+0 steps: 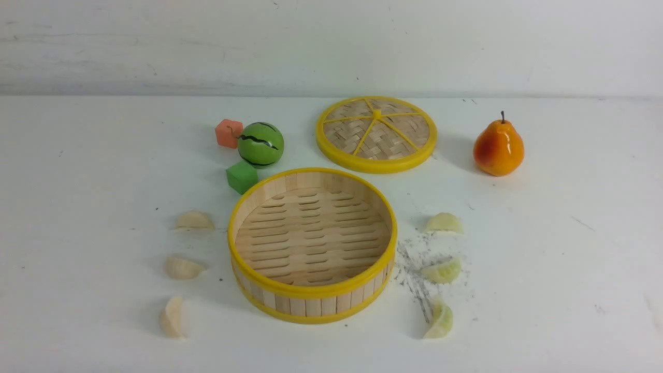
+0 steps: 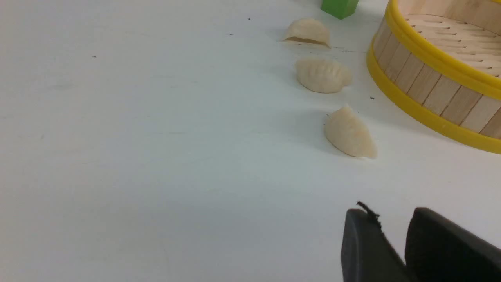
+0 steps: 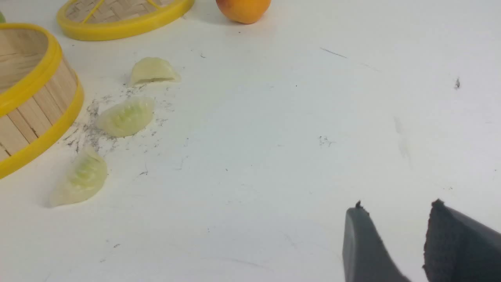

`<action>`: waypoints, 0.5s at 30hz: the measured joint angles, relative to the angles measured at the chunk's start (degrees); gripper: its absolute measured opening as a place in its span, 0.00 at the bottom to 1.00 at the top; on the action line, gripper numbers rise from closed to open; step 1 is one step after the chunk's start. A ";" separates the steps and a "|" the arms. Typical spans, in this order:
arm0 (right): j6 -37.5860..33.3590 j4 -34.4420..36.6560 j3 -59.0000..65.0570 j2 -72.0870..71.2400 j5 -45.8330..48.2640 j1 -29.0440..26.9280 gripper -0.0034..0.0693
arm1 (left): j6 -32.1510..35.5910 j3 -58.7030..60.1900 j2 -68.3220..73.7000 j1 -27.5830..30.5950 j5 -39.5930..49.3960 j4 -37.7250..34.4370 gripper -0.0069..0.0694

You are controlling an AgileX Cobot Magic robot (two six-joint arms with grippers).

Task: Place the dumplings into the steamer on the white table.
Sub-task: 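Reach for and grasp a dumpling on the table with the left gripper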

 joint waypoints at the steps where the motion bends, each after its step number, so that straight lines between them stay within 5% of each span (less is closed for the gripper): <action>1: 0.00 0.00 0.00 0.00 0.00 0.00 0.38 | 0.00 0.00 0.00 0.00 0.00 0.00 0.31; 15: 0.00 0.00 0.00 0.00 0.00 0.00 0.38 | 0.00 0.00 0.00 0.00 0.00 0.00 0.32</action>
